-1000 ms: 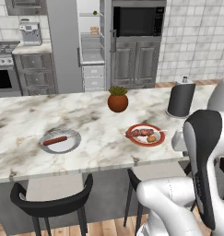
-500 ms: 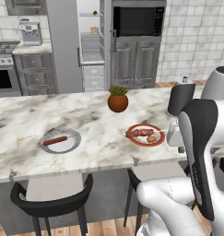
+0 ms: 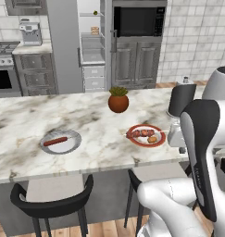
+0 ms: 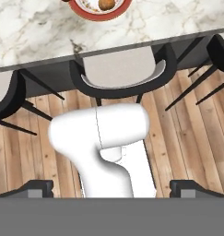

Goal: Pick up the tangerine and pear from the fridge and place one fruit on each plate on the dining counter.

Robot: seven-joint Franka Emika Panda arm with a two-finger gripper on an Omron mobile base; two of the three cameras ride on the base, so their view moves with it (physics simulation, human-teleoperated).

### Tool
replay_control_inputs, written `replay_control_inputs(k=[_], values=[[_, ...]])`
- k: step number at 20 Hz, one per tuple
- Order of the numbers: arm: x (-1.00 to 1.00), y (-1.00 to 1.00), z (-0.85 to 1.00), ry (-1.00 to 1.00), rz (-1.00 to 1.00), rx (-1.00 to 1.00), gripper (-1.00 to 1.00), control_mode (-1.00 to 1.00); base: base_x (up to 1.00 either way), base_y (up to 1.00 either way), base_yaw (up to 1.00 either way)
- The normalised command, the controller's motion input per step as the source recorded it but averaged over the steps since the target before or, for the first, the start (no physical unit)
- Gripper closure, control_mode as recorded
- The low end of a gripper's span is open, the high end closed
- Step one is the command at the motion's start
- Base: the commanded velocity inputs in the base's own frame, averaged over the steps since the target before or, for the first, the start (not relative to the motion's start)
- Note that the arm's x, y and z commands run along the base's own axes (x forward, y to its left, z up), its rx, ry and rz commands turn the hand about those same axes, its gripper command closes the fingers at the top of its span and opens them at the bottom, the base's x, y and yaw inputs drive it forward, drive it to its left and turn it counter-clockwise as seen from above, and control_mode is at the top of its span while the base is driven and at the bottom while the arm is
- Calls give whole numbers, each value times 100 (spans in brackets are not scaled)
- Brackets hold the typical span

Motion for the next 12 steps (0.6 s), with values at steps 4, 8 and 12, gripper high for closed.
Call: replay_control_inputs(k=[4,8,12], values=[[0,0,0,0,0,0,-100,100,-8,5,0],[0,0,0,0,0,0,-100,100,-50,53,0],[0,0,0,0,0,0,-100,100,-62,87,-7]])
